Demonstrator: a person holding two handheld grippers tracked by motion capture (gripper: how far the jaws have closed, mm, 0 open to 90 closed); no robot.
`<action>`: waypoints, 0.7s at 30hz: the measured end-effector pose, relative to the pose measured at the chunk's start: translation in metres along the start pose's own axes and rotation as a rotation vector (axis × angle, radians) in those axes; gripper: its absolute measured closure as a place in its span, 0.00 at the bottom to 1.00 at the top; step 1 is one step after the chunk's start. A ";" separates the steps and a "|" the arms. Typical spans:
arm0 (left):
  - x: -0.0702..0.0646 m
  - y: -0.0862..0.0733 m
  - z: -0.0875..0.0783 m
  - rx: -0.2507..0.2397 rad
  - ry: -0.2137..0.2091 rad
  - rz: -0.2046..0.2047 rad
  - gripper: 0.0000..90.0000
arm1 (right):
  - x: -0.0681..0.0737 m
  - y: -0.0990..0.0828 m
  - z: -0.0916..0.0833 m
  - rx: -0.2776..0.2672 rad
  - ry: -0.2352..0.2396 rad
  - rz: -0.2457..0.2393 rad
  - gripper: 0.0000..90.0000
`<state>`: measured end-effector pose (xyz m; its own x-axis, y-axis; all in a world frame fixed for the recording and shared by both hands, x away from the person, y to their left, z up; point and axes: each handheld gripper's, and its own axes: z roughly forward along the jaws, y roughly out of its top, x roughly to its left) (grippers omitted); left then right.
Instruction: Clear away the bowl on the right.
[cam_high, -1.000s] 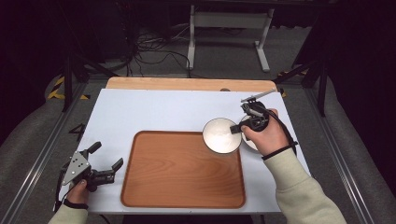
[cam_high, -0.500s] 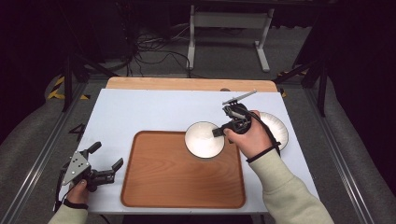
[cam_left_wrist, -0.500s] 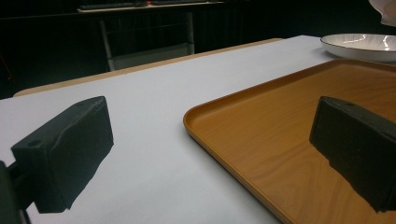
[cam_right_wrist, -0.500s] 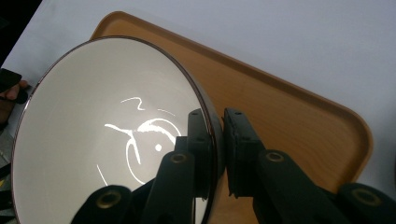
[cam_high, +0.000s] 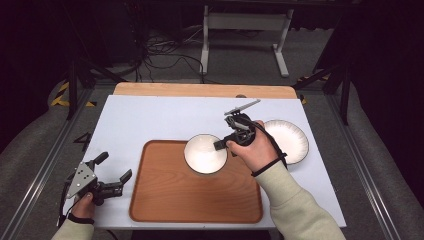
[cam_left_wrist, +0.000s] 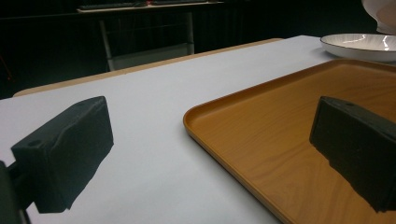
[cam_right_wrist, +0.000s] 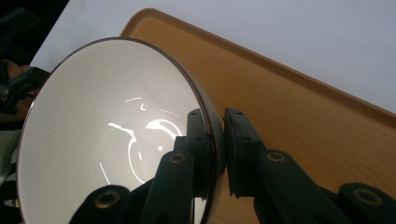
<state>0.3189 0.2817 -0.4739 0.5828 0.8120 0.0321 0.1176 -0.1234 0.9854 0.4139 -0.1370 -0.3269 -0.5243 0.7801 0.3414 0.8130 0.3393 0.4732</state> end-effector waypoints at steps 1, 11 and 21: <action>0.000 0.000 0.000 0.000 0.000 -0.001 0.00 | 0.000 0.000 0.002 0.001 0.006 -0.001 0.91; 0.000 0.000 0.000 -0.001 -0.001 -0.004 0.00 | -0.001 -0.004 0.024 0.007 0.023 0.018 0.90; 0.000 0.000 0.000 -0.002 -0.001 -0.003 0.00 | -0.003 -0.011 0.044 0.030 0.030 0.028 0.89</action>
<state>0.3188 0.2815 -0.4740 0.5829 0.8120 0.0291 0.1177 -0.1198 0.9858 0.4177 -0.1202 -0.3685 -0.5085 0.7735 0.3783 0.8343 0.3341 0.4385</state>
